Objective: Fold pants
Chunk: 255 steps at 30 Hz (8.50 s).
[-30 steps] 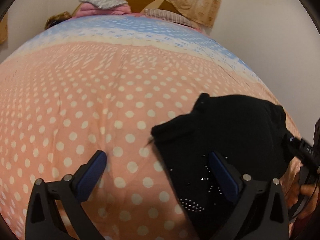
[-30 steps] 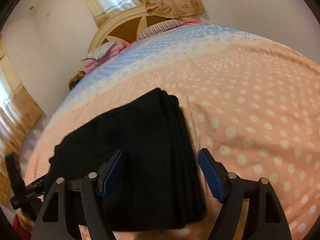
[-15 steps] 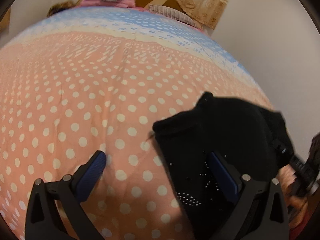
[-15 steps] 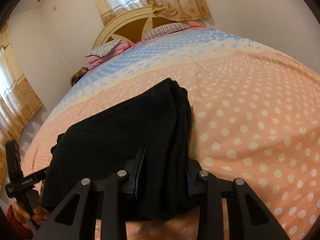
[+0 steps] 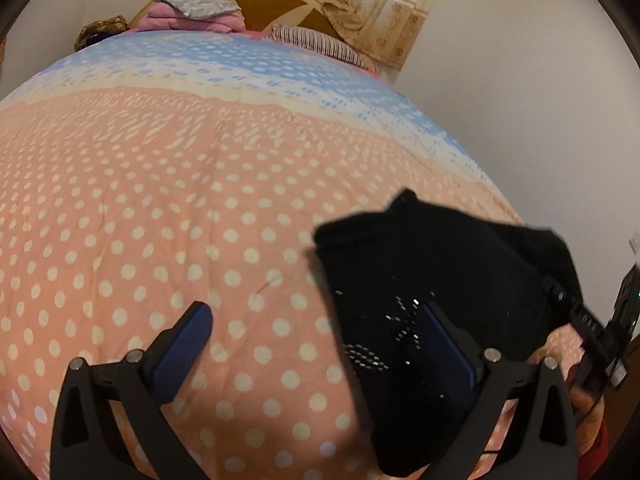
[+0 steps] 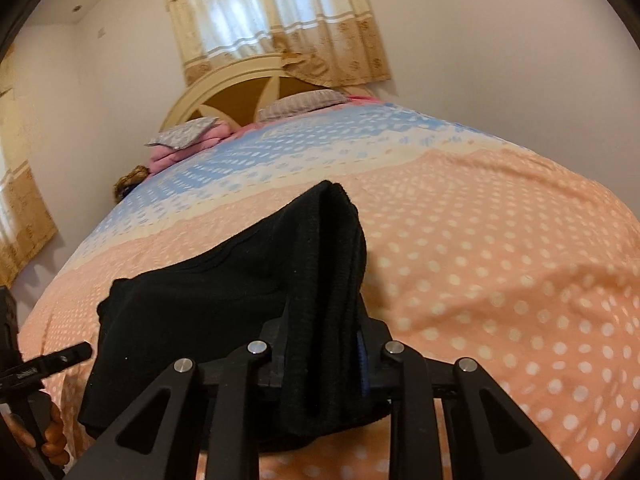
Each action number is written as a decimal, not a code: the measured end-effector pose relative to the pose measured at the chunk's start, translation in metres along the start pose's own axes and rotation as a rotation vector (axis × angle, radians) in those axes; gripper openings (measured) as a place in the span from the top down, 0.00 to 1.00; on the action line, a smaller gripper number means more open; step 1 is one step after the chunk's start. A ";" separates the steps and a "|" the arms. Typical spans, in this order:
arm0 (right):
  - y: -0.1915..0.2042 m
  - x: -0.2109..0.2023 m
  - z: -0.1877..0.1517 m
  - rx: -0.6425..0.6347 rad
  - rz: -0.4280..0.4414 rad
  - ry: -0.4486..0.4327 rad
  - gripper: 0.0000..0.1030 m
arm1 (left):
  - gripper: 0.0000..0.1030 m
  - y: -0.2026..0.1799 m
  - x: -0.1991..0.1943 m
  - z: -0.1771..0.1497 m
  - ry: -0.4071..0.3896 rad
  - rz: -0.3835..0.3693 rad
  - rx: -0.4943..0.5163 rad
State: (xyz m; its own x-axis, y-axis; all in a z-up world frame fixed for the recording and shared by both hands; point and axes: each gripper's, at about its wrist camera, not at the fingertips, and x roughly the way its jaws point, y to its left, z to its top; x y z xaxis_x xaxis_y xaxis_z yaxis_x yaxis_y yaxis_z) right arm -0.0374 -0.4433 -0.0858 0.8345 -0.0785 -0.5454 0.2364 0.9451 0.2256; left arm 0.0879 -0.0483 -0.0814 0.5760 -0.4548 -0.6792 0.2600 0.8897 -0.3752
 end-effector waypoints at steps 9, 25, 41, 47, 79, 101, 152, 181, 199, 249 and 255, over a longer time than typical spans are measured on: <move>-0.021 0.013 -0.004 0.112 -0.011 0.063 0.77 | 0.07 -0.039 0.028 0.001 0.031 -0.040 0.096; -0.014 0.013 -0.003 0.059 -0.054 0.047 0.77 | 0.84 -0.036 0.017 0.015 0.082 -0.175 -0.013; 0.016 0.009 0.005 -0.073 -0.168 0.009 0.77 | 0.52 -0.012 0.011 0.042 0.006 0.043 0.124; 0.002 0.012 -0.003 -0.031 -0.171 0.029 0.77 | 0.41 -0.027 0.040 0.029 0.080 -0.058 0.111; 0.086 -0.040 0.028 -0.166 -0.118 -0.144 0.77 | 0.88 -0.036 -0.017 0.051 -0.066 0.009 0.193; 0.154 -0.019 0.025 -0.243 0.005 -0.124 0.77 | 0.88 0.027 -0.031 0.062 -0.086 0.104 0.095; 0.345 0.244 0.026 -0.147 0.308 0.296 0.59 | 0.22 0.271 -0.021 0.146 -0.081 0.774 -0.090; 0.351 0.137 -0.012 -0.264 0.322 0.218 0.72 | 0.23 0.188 -0.044 0.076 -0.125 0.664 -0.048; 0.324 0.006 -0.031 -0.181 0.335 -0.004 0.39 | 0.00 0.119 -0.108 0.039 -0.267 0.632 0.058; 0.316 -0.048 -0.031 -0.195 0.332 -0.136 0.36 | 0.00 0.105 -0.132 0.028 -0.307 0.688 0.053; 0.316 -0.048 -0.031 -0.197 0.329 -0.137 0.36 | 0.00 0.104 -0.134 0.028 -0.329 0.669 0.062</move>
State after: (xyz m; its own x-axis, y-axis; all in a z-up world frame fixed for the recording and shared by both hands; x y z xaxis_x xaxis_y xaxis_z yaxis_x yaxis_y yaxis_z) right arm -0.0187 -0.1311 -0.0137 0.9114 0.2091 -0.3544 -0.1429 0.9685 0.2039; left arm 0.0596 0.1062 -0.0119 0.8261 0.2106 -0.5228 -0.1892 0.9773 0.0947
